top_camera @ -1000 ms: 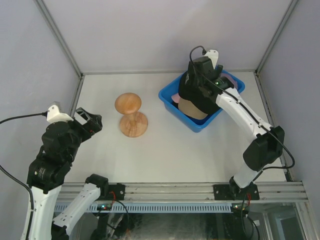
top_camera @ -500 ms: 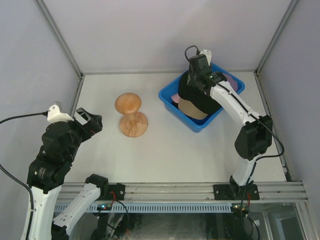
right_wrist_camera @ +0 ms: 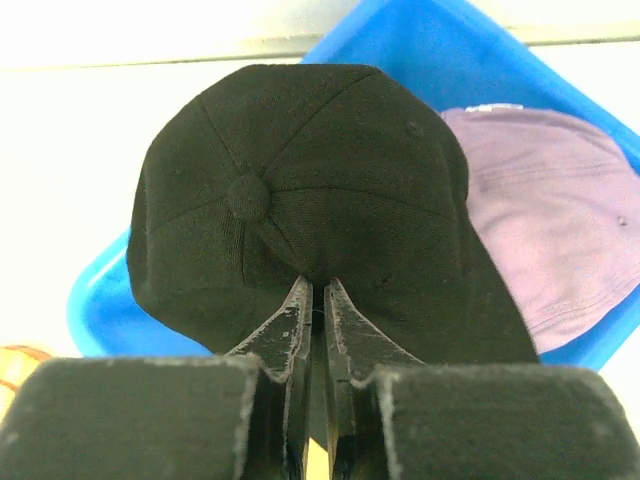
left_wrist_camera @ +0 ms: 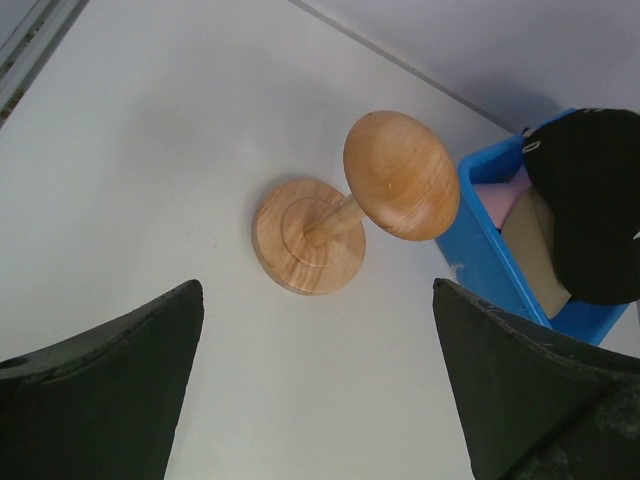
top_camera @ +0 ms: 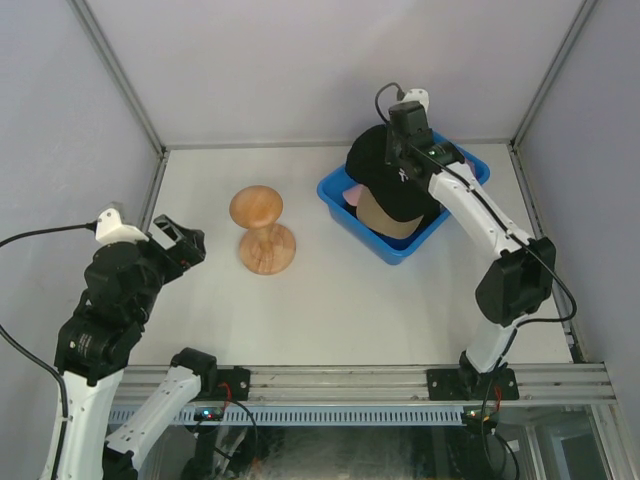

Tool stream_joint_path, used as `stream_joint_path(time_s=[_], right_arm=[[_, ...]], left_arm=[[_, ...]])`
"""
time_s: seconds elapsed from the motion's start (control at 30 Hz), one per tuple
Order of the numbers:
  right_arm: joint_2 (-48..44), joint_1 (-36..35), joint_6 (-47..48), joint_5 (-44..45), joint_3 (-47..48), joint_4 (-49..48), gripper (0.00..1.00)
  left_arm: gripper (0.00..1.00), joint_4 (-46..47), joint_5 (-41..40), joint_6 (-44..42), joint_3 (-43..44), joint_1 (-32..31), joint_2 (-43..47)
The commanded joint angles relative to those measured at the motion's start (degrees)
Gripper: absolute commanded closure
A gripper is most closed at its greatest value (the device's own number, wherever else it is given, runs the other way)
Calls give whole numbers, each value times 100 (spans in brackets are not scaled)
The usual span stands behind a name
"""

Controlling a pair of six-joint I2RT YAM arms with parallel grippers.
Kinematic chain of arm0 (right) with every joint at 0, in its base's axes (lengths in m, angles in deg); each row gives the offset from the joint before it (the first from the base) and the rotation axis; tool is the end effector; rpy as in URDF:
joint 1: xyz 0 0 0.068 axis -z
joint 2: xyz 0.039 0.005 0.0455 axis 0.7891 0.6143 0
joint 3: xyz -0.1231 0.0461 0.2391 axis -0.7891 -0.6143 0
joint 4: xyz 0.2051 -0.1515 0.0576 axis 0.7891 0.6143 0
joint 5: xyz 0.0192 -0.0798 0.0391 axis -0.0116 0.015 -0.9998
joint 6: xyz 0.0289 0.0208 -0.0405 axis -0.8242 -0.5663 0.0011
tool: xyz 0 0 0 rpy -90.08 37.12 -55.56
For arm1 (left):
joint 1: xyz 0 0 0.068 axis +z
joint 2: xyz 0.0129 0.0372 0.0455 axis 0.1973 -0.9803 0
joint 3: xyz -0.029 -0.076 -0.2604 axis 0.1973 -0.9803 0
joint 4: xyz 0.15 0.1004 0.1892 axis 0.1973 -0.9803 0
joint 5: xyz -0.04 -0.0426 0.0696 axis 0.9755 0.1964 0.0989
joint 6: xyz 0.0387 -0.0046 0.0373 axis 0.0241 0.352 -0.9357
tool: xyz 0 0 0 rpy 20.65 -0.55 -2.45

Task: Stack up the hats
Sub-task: Pick up the hat from the bin, then place the hat on the hat stand.

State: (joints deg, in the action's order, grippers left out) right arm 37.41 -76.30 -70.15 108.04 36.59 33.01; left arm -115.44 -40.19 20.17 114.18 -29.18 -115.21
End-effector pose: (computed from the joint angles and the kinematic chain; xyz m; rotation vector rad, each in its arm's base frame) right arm 0.3798 0.1564 0.3642 0.0609 2.1319 0.0048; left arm 0.0738 -0.0106 0.4117 -0.5159 1.8494 -0.2779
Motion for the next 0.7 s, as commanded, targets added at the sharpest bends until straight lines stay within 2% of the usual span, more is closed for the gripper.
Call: stream_joint_path(time_s=[0.0,0.27,0.47,0.67], right_arm=[[-763,-136,452,-82,8,-719,100],[-1376,-622,967,-512,-13,-803,100],[-1685,-1045,1075,-1844,-12,-685,100],[-1575,-1532,1018,-2596,156,-541,100]], left_arm=[[1,139,33,-108,228,14,-98],[1,150,108,10,260,14,-52],[1,132,144,82,244,18,4],[0,168,205,229,134,15,110]])
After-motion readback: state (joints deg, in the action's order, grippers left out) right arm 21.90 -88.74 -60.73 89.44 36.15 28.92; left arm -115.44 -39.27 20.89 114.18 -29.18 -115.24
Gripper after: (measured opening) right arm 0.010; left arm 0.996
